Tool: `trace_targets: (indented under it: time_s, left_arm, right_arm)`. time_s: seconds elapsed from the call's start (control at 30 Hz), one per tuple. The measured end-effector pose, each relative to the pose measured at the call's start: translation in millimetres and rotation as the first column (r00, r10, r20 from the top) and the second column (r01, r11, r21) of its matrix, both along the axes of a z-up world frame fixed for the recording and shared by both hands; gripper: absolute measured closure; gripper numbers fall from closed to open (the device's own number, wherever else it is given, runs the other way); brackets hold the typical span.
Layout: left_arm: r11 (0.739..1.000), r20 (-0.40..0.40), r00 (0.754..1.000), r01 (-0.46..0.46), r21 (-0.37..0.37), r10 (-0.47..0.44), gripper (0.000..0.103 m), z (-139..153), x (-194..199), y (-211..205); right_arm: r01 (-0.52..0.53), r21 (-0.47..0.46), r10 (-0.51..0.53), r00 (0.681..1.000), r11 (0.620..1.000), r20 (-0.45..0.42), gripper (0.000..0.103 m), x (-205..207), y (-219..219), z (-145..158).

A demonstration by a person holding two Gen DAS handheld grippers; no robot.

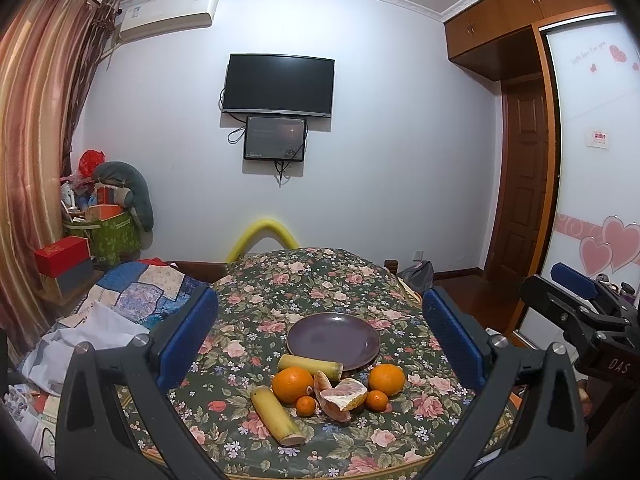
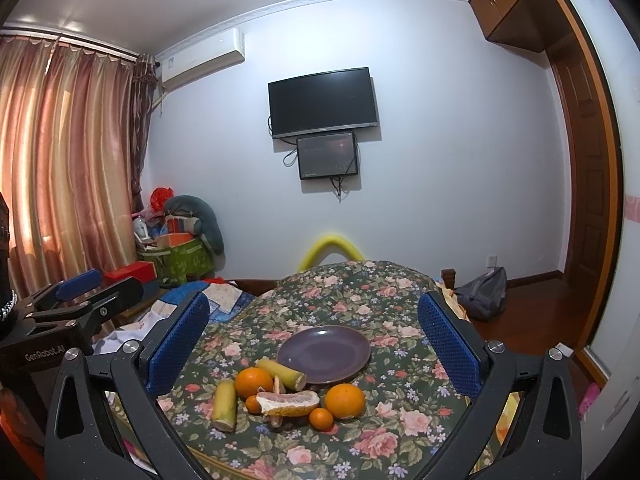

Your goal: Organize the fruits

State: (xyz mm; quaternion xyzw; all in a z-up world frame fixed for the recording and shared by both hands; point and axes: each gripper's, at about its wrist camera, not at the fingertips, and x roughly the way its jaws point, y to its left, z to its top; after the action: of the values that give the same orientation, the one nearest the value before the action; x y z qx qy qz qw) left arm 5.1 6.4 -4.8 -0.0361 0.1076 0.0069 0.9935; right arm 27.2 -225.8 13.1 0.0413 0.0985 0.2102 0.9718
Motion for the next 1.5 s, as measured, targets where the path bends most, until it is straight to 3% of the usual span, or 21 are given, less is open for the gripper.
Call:
trace_targets:
  time_s: [1.1, 1.5]
  left_arm:
    - [1.0, -0.007, 1.0, 0.006, 0.002, -0.006, 0.0, 0.2, 4.5, -0.6]
    - [1.0, -0.118, 0.993, 0.005, 0.001, -0.005, 0.0, -25.8, 36.2, 8.6]
  right_arm:
    - [-0.01, -0.004, 0.01, 1.0, 1.0, -0.011, 0.0, 3.2, 2.5, -2.6]
    - [-0.014, -0.075, 0.01, 0.998, 0.997, -0.065, 0.0, 21.7, 16.4, -23.6]
